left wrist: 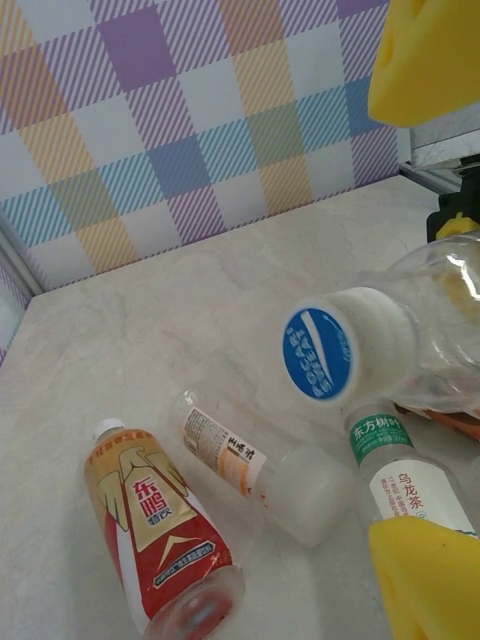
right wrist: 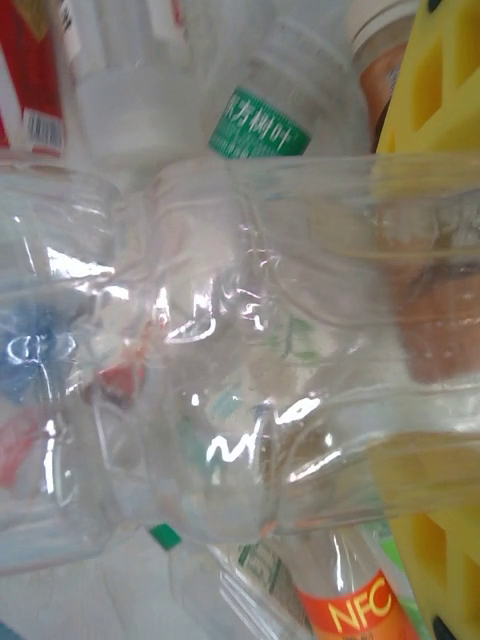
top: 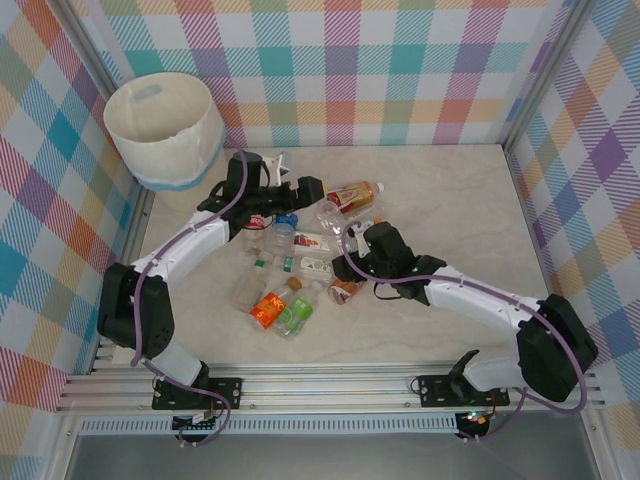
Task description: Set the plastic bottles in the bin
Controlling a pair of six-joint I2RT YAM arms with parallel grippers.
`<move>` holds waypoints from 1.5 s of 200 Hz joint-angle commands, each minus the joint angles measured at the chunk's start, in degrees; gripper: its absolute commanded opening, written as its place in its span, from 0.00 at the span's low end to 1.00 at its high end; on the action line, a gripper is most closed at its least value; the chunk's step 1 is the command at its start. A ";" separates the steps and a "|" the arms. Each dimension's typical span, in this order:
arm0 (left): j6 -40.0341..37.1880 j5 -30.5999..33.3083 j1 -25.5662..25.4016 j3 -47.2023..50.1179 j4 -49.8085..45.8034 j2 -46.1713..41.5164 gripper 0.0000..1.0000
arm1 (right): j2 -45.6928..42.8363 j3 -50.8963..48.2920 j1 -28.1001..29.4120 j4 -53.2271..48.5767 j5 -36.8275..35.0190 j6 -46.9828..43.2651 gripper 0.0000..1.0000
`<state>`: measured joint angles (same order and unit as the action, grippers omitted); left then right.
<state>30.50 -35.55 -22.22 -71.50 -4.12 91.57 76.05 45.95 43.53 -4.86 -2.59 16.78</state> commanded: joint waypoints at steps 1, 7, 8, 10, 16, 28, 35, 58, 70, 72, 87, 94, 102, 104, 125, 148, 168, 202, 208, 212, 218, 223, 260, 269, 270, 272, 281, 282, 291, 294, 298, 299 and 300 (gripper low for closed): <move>0.11 -1.54 -0.63 -0.76 1.13 0.70 0.98 | 1.60 3.28 0.72 2.70 4.64 -1.66 0.48; -0.09 -1.47 -0.66 -0.90 0.89 0.79 0.98 | 1.99 3.64 0.81 2.90 5.26 -1.74 0.48; -0.09 -1.46 -0.64 -0.91 0.84 0.80 0.98 | 2.08 3.72 0.79 2.92 5.33 -1.79 0.48; -0.14 -1.39 -0.70 -0.98 0.73 0.89 0.97 | 2.15 3.82 0.84 2.95 5.45 -1.82 0.48; -0.19 -1.01 -0.71 -0.98 0.37 0.87 0.97 | 2.38 4.08 1.01 3.20 5.81 -1.82 0.48; -0.18 0.58 -0.72 -1.06 -0.54 0.86 0.96 | 2.85 4.48 1.17 3.90 6.26 -1.73 0.48; -0.25 1.58 -0.72 -0.99 -0.96 0.76 0.95 | 3.04 4.57 1.26 4.18 6.54 -1.75 0.48; -0.40 3.02 -0.72 -0.75 -1.08 0.63 0.94 | 3.57 5.07 1.47 5.37 7.76 -1.66 0.48; -0.35 3.97 -0.72 -0.68 -1.13 0.54 0.91 | 3.88 5.41 1.56 5.32 7.68 -1.48 0.48; -0.33 4.12 -0.72 -0.68 -1.10 0.50 0.90 | 3.92 5.45 1.56 5.31 7.69 -1.50 0.48; -0.24 4.79 -0.72 -0.51 -0.59 0.21 0.81 | 4.02 5.48 1.65 5.22 7.78 -1.51 0.48; -0.24 5.19 -0.72 -0.35 -0.34 0.06 0.76 | 4.02 5.43 1.65 5.21 7.99 -1.48 0.48; -0.58 5.87 -0.72 -0.21 -0.34 -0.11 0.73 | 3.91 5.32 1.74 5.22 8.33 -1.49 0.48; -0.74 6.16 -0.72 -0.21 -0.42 -0.13 0.72 | 3.90 5.29 1.74 5.19 8.44 -1.49 0.48; -2.17 9.35 -0.70 -0.49 -1.66 -0.60 0.61 | 3.67 5.02 1.82 4.99 9.32 -1.74 0.48; -2.58 9.62 -0.72 -0.63 -1.86 -0.70 0.45 | 3.58 5.02 1.82 4.86 10.01 -1.83 0.48; -2.53 9.32 -0.69 -0.51 -1.95 -0.78 0.32 | 3.65 5.02 1.91 4.91 10.73 -1.90 0.49; -2.36 9.10 -0.70 -0.77 -2.53 -0.79 0.16 | 3.84 5.20 1.91 5.11 11.45 -1.76 0.55; -2.31 9.10 -0.72 -0.97 -2.85 -0.78 0.06 | 3.76 5.20 1.90 5.14 11.47 -1.66 0.57; -2.33 9.10 -0.72 -1.15 -3.05 -0.73 0.00 | 3.74 5.20 1.90 5.21 11.55 -1.61 0.58; -2.29 9.26 -0.72 -1.36 -3.34 -0.69 0.00 | 3.60 5.12 1.88 5.30 11.53 -1.49 0.60; -2.37 9.25 -0.72 -1.45 -3.44 -0.66 0.00 | 3.44 5.04 1.88 5.37 11.48 -1.39 0.61; -2.44 9.22 -0.55 -1.72 -2.37 -1.14 0.00 | 1.62 4.13 1.91 5.63 9.61 -0.69 0.71; -2.22 9.08 -0.46 -1.95 -2.12 -1.13 0.00 | 0.90 3.73 1.87 5.74 9.07 -0.54 0.74; -2.25 9.09 -0.46 -1.96 -2.12 -1.13 0.00 | 0.83 3.67 1.89 5.78 8.99 -0.53 0.75; -2.21 9.16 -0.39 -1.97 -2.14 -1.11 0.00 | 0.67 3.59 1.91 5.86 8.83 -0.54 0.76; -1.99 9.10 -0.22 -2.04 -2.00 -0.98 0.00 | -0.03 3.20 1.91 5.92 8.28 -0.46 0.78; -1.96 9.10 -0.21 -2.05 -1.97 -1.01 0.00 | -0.11 3.15 1.91 5.92 8.25 -0.44 0.79; -1.88 9.10 -0.02 -2.05 -1.82 -1.13 0.00 | -0.89 2.77 1.89 5.92 7.67 -0.26 0.82; -1.92 9.10 0.05 -2.05 -1.78 -1.12 0.00 | -1.13 2.60 1.91 5.99 7.45 -0.25 0.82; -1.85 9.02 0.11 -2.13 -1.77 -1.11 0.00 | -1.48 2.44 1.88 6.01 7.22 -0.20 0.83; -1.90 9.01 0.13 -2.14 -1.72 -1.16 0.00 | -1.54 2.41 1.90 6.01 7.15 -0.14 0.84; -1.87 9.01 0.15 -2.10 -1.75 -1.19 0.00 | -1.66 2.36 1.90 6.01 7.07 -0.15 0.84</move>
<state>29.56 -26.87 -22.41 -72.03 -5.98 91.96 77.65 49.39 45.04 -1.87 6.02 16.25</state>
